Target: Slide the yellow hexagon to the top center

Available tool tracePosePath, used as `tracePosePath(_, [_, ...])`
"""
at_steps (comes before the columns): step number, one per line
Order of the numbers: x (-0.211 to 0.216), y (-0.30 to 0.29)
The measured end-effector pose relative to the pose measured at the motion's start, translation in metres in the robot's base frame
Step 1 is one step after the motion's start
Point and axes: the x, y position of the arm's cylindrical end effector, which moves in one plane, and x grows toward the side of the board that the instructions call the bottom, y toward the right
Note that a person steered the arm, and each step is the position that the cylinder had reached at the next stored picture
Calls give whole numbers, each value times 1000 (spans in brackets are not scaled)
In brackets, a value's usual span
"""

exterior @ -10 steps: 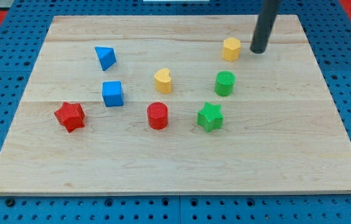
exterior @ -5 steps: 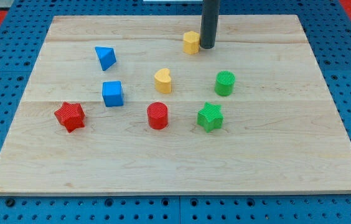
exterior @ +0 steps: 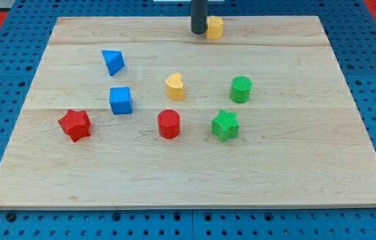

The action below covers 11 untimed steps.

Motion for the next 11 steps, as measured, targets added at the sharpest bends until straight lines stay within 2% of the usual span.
tracePosePath(1, [13,0])
tracePosePath(2, [75,0])
tracePosePath(3, [54,9])
tracePosePath(4, [7,22])
tracePosePath(5, [-9,27])
tracePosePath(6, [24,36])
tracePosePath(7, [18,74])
tracePosePath(8, [-29,94])
tracePosePath(11, [-29,96])
